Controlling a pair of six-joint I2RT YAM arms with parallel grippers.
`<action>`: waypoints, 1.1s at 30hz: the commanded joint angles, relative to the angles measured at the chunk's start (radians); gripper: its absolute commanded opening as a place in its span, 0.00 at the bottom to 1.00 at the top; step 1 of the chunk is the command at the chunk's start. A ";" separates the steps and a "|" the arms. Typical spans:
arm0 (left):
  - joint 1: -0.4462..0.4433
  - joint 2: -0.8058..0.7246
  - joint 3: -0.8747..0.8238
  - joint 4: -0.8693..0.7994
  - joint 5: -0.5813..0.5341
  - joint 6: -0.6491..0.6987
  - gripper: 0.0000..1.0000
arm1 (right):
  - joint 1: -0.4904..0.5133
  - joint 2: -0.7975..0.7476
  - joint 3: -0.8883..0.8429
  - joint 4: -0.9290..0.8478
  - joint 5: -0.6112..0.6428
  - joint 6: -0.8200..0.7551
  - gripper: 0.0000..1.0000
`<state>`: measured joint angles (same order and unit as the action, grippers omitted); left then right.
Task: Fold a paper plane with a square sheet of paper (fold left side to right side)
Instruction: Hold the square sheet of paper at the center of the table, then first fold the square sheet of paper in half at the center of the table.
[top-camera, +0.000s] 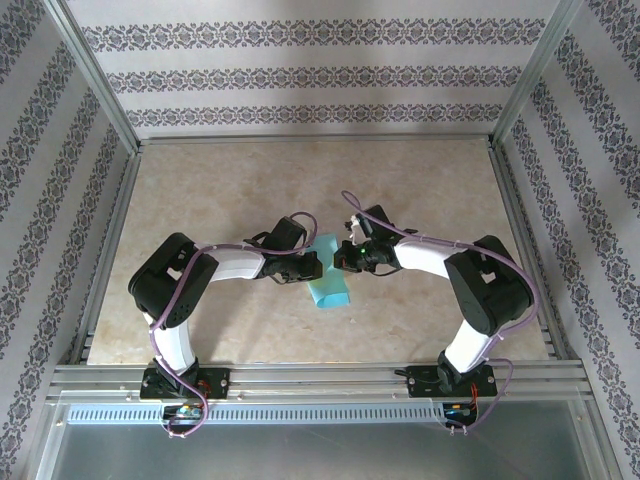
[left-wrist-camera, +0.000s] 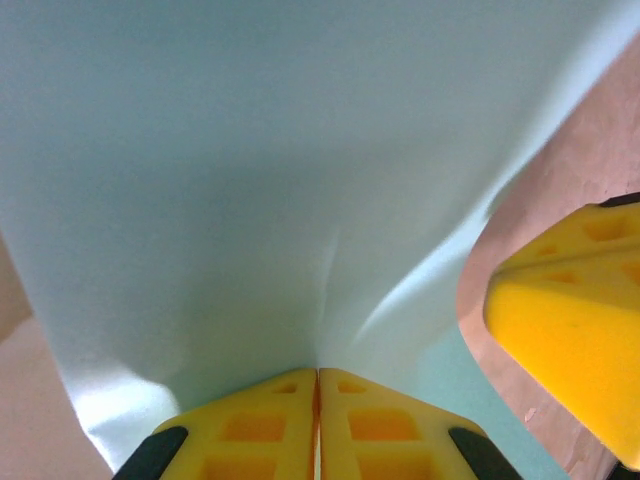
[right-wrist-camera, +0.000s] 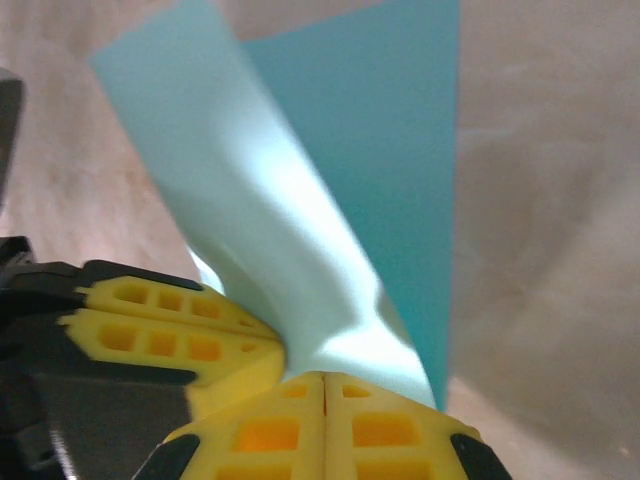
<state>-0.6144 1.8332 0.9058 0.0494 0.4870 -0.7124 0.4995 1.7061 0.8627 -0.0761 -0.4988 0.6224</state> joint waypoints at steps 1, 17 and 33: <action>-0.007 0.035 0.001 -0.066 -0.028 -0.009 0.10 | 0.001 0.024 0.040 0.056 -0.047 0.029 0.00; -0.009 0.037 0.004 -0.076 -0.006 -0.004 0.10 | 0.020 0.211 0.148 0.060 0.006 0.042 0.00; -0.049 -0.046 -0.113 -0.123 0.057 -0.042 0.11 | -0.007 0.253 0.117 0.005 0.071 0.037 0.00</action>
<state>-0.6235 1.8011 0.8555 0.0654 0.5049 -0.7284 0.5068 1.9091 0.9932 -0.0093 -0.5152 0.6594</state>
